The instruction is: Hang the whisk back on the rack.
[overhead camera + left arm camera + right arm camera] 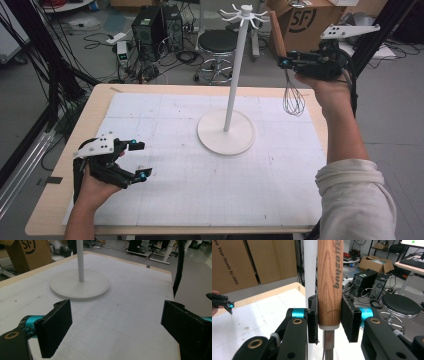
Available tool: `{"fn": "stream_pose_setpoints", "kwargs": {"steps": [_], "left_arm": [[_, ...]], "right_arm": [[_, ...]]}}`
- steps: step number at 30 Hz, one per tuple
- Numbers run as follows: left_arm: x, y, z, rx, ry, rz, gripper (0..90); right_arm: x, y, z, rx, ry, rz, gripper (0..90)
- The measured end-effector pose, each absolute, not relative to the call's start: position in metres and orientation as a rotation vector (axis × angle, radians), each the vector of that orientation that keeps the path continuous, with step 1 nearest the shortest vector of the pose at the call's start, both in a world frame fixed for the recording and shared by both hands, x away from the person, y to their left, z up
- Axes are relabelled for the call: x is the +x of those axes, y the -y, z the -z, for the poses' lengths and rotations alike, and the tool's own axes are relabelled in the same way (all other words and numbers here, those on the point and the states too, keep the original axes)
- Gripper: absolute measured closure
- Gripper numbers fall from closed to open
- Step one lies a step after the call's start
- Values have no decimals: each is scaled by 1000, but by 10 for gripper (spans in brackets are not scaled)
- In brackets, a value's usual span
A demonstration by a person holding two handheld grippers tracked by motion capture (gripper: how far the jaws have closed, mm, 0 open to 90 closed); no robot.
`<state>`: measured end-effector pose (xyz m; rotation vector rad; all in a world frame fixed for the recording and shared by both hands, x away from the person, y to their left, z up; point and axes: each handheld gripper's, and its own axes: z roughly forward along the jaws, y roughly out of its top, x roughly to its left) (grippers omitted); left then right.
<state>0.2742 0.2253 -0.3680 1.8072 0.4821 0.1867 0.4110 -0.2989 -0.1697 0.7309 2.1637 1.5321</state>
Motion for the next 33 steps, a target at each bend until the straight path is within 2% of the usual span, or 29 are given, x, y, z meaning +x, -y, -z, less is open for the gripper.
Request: {"fn": "stream_pose_setpoints", "kwargs": {"steps": [25, 27, 31, 33], "left_arm": [[274, -225, 368, 1808, -483, -185, 106], [274, -225, 368, 1809, -481, -183, 106], [274, -226, 368, 1807, -483, -185, 106], [274, -226, 368, 1808, -478, -185, 106]], "right_arm": [[416, 261, 181, 752, -2244, -1424, 678], [416, 259, 181, 735, -2250, -1405, 659], [414, 251, 183, 725, -2272, -1346, 520], [414, 249, 184, 724, -2277, -1319, 480]]}}
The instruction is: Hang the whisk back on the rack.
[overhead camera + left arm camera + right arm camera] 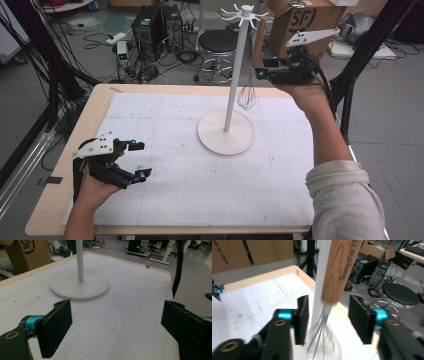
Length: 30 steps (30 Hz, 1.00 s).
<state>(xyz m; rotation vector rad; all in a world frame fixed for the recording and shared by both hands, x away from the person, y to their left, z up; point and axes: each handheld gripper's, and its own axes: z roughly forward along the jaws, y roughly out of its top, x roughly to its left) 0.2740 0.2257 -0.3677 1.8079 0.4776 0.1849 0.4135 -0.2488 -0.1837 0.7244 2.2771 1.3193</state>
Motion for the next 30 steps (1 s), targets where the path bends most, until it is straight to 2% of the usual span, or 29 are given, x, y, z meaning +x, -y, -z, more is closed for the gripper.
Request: {"fn": "stream_pose_setpoints", "kwargs": {"steps": [12, 24, 30], "left_arm": [[273, -227, 367, 1809, -477, -190, 106], [273, -225, 367, 1814, -474, -183, 106], [273, -225, 367, 1815, -474, -186, 106]], "right_arm": [[401, 252, 184, 711, -2230, -1430, 265], [384, 267, 190, 670, -2184, -1623, 244], [372, 275, 199, 667, -2167, -1641, 179]]}}
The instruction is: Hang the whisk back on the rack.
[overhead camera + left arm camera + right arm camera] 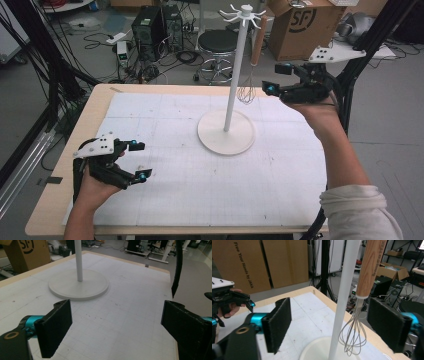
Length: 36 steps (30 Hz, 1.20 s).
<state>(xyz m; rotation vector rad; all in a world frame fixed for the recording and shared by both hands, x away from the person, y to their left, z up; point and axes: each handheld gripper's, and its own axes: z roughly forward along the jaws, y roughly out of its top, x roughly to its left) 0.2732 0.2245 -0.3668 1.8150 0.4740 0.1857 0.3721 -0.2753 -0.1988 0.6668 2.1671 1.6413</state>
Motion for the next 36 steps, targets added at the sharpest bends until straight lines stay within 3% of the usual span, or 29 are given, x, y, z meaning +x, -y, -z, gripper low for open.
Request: {"fn": "stream_pose_setpoints", "kwargs": {"steps": [20, 23, 36], "left_arm": [[274, -223, 369, 1814, -478, -175, 105], [274, -224, 369, 1812, -475, -176, 105], [274, -227, 368, 1797, -479, -181, 101]], "right_arm": [[345, 298, 240, 675, -2208, -1650, 89], [345, 296, 244, 714, -2252, -1645, 12], [331, 293, 273, 756, -2268, -1565, 4]]}}
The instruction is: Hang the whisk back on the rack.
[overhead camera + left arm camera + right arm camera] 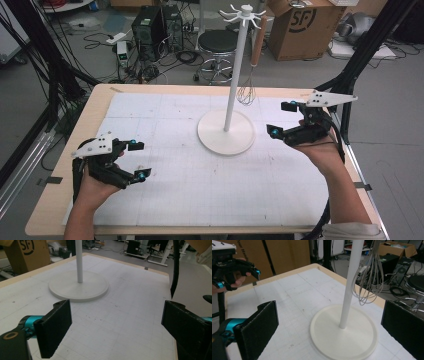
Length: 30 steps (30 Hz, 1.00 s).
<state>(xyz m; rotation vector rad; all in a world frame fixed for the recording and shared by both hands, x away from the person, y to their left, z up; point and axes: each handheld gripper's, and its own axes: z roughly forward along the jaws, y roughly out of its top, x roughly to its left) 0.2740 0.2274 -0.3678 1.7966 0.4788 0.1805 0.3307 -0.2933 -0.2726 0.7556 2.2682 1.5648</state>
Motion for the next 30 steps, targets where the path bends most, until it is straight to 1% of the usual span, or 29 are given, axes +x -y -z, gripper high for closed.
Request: {"fn": "stream_pose_setpoints", "kwargs": {"steps": [11, 21, 26, 28, 30], "left_arm": [[275, -225, 371, 1808, -490, -175, 99], [276, -225, 373, 1818, -496, -182, 94], [276, -224, 376, 1826, -508, -186, 86], [276, -223, 376, 1828, -508, -186, 85], [276, -223, 376, 1828, -508, -188, 84]], "right_arm": [[306, 297, 307, 729, -2307, -1470, 4], [287, 314, 348, 827, -2331, -1444, 4], [279, 317, 376, 859, -2339, -1442, 4], [280, 318, 381, 900, -2383, -1364, 4], [277, 322, 381, 908, -2358, -1380, 4]]}}
